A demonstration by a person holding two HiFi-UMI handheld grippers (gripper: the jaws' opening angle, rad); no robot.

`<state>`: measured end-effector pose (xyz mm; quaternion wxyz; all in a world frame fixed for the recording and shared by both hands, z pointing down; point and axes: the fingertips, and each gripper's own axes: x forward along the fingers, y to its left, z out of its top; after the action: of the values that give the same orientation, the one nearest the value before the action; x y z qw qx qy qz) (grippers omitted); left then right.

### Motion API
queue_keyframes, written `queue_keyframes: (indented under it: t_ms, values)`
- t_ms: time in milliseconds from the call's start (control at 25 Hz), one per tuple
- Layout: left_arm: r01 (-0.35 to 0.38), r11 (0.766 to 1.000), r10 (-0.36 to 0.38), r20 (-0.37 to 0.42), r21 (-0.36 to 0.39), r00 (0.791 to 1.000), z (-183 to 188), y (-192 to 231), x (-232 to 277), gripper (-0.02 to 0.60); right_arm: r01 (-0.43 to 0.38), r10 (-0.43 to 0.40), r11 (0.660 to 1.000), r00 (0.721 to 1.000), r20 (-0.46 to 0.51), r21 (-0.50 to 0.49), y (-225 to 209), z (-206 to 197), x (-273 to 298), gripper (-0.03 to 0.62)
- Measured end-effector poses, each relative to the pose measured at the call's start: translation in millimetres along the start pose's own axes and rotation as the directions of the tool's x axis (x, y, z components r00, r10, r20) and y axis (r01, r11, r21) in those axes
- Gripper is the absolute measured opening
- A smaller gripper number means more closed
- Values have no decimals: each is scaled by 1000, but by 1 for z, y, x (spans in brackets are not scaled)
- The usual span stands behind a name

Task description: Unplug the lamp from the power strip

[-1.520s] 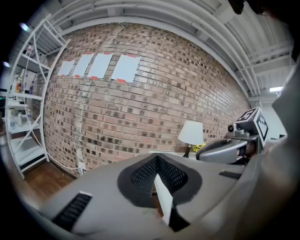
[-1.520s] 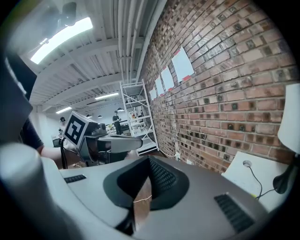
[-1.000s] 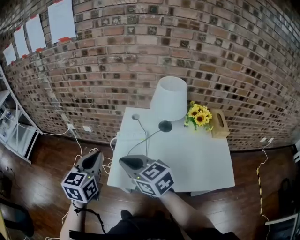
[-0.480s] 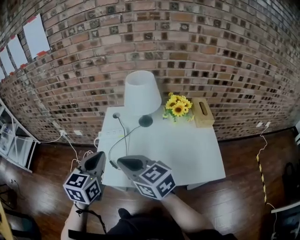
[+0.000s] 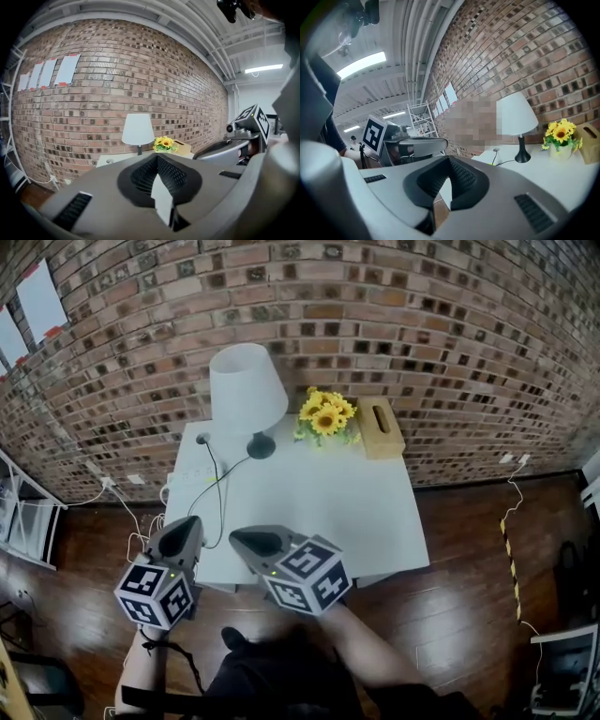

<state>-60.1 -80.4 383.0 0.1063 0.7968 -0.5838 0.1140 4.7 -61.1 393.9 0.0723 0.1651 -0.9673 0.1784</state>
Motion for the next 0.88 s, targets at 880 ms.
queue_keyframes:
  t_ms: [880]
  values:
    - [154,988,-152,47,-28,987,-8,50,-37,11,112,-111,992,994,21,-63,55,9,53,0]
